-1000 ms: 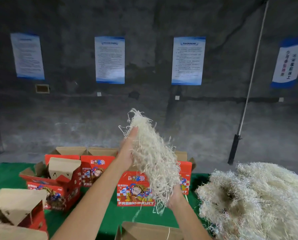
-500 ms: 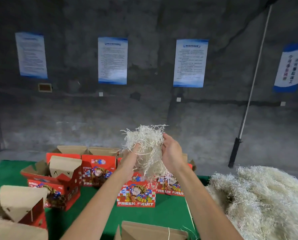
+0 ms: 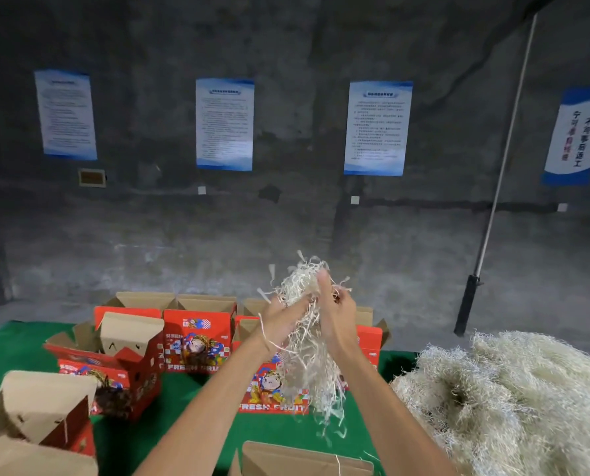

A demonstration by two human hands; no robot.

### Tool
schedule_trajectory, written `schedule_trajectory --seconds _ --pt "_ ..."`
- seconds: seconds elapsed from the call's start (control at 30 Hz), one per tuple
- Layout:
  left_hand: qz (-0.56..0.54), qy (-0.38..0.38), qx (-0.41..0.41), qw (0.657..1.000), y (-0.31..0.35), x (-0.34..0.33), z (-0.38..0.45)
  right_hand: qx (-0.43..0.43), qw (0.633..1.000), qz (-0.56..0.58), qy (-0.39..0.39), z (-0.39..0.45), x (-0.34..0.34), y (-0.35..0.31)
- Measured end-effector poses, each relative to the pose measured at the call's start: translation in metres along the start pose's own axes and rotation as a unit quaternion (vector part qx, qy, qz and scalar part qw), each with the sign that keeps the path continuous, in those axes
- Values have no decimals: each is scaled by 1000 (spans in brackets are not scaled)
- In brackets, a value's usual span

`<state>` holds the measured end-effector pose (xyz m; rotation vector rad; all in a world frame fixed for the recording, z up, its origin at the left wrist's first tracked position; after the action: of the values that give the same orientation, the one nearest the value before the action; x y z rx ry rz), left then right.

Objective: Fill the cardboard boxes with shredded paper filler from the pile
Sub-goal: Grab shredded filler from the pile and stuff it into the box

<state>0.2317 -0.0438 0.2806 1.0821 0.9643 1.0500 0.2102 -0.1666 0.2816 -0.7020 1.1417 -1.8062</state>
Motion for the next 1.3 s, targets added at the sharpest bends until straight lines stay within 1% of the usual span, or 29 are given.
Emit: schedule_trajectory --seconds 0.03,0.07,0.1,0.13,0.17,0.2,0.23,0.3,0.33,0.37,0.4,0.43,0.5,0.57,0.67,0.73,0.8,0.83,0.87,0.93,1.0,1.03,1.07,1.13,1.17,1.2,1.23,1.27,1.3 --pt "-38 18 -10 999 -4 -2 0 21 999 -28 0 0 -1 -2" --pt "-87 65 -17 994 -4 -1 0 25 1000 -17 1 1 -2 -5" --pt "-128 132 -21 983 -4 6 0 42 998 -42 3 5 0 -5" --pt "-159 194 -15 968 -3 14 1 28 999 -30 11 8 3 -5" --pt "-170 232 -1 958 -1 21 1 26 999 -36 20 11 6 -4" --pt "-168 237 16 957 1 24 1 14 1000 -6 26 14 8 -2" --pt "-138 216 26 966 2 22 0 22 999 -17 40 15 7 -1" --pt "-38 124 40 991 4 2 -6 17 999 -4 35 11 0 2" --pt "-5 85 41 996 2 -11 -10 14 999 30 39 7 -6 3" --pt "17 77 43 996 -2 -20 -10 12 999 43 30 4 -11 4" --pt "17 95 54 994 -4 -24 -11 13 998 55 24 3 -13 4" --pt "10 119 63 991 -4 -23 -10 18 999 38 14 4 -11 4" --pt "2 172 59 983 -3 -11 -1 0 999 33 5 9 -4 6" --pt "-24 180 63 981 -2 2 6 -23 999 46 9 13 3 8" --pt "-102 194 78 973 -8 -12 7 2 998 15 58 8 -3 6" --pt "-85 222 77 968 -14 -25 1 9 998 38 57 3 -8 10" --pt "-63 216 52 973 -20 -19 2 -7 998 50 41 4 1 14" --pt "-50 212 47 975 -18 -13 2 -14 998 33 42 6 8 15" --pt "-28 219 59 974 -17 -9 1 -18 998 13 54 6 13 16" --pt "-38 256 68 964 -20 -17 4 -21 997 19 74 2 11 18" --pt "-26 239 63 969 -19 -31 -1 -51 991 96 74 -6 8 18" --pt "-26 225 59 972 -21 -30 0 -51 992 90 71 -6 13 19" --pt "-35 228 58 971 -21 -23 0 -47 994 55 79 -3 22 20" --pt "-27 258 80 962 -19 -6 0 -46 992 18 115 4 43 25" --pt "-38 259 73 962 -23 -6 3 -41 992 29 116 4 45 26" --pt "-51 248 62 965 -28 -17 3 -37 994 38 99 1 39 26" --pt "-51 238 68 968 -32 -28 0 -46 993 78 76 -5 29 25" --pt "-64 236 81 966 -33 -34 -5 -49 991 109 56 -8 23 26" --pt "-71 234 105 964 -32 -29 -4 -57 991 110 57 -10 26 25"
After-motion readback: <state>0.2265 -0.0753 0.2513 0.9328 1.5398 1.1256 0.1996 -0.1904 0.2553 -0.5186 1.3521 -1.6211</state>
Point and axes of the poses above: each hand's wrist, its own z-axis towards the middle knuckle, its own x-axis out of the back of the hand, y = z × x, the point moved 2 cm from there along z, towards the middle knuckle
